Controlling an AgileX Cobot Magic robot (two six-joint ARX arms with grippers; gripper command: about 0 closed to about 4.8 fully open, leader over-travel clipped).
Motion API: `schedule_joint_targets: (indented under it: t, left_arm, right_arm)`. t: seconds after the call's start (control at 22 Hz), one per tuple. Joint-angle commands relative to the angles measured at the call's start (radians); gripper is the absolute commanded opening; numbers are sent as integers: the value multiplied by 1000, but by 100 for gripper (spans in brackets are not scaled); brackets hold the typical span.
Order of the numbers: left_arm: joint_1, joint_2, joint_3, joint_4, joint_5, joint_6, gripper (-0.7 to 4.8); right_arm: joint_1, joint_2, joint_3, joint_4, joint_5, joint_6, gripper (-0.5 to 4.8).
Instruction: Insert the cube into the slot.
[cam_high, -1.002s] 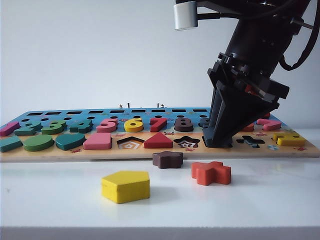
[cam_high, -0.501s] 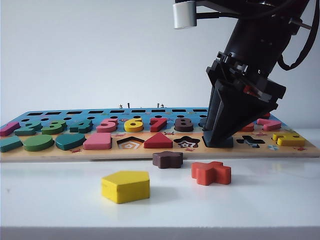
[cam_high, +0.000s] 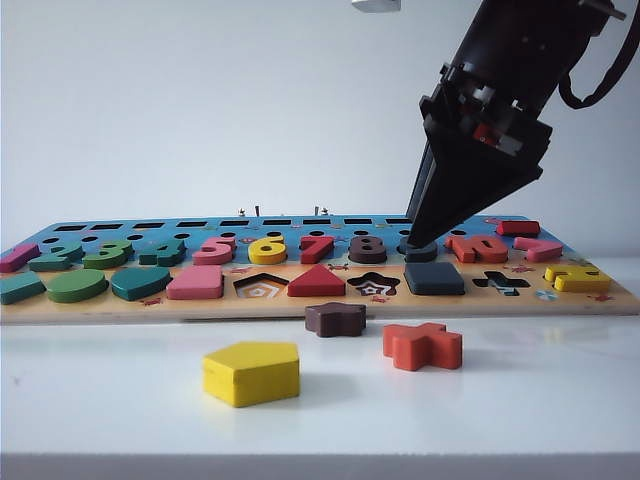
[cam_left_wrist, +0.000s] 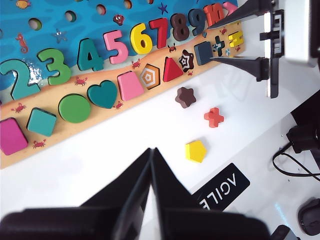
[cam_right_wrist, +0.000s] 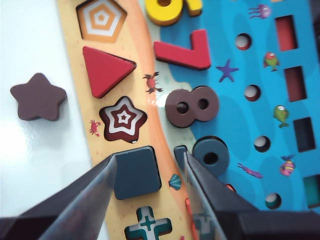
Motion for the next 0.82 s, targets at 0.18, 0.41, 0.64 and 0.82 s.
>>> schedule_joint_targets:
  t: [0.18, 0.41, 0.64, 0.82]
  left_arm:
    - [1, -1, 4, 14, 2, 4, 17]
    - [1, -1, 4, 14, 2, 4, 17]
    - [1, -1, 4, 14, 2, 4, 17]
    - [1, -1, 4, 14, 2, 4, 17]
  right_arm:
    - [2, -36, 4, 11, -3, 97, 237]
    - [2, -68, 4, 86, -4, 203, 194]
    - [-9, -126, 3, 205, -7, 416, 138]
    - [-34, -197, 3, 328, -11, 612, 50]
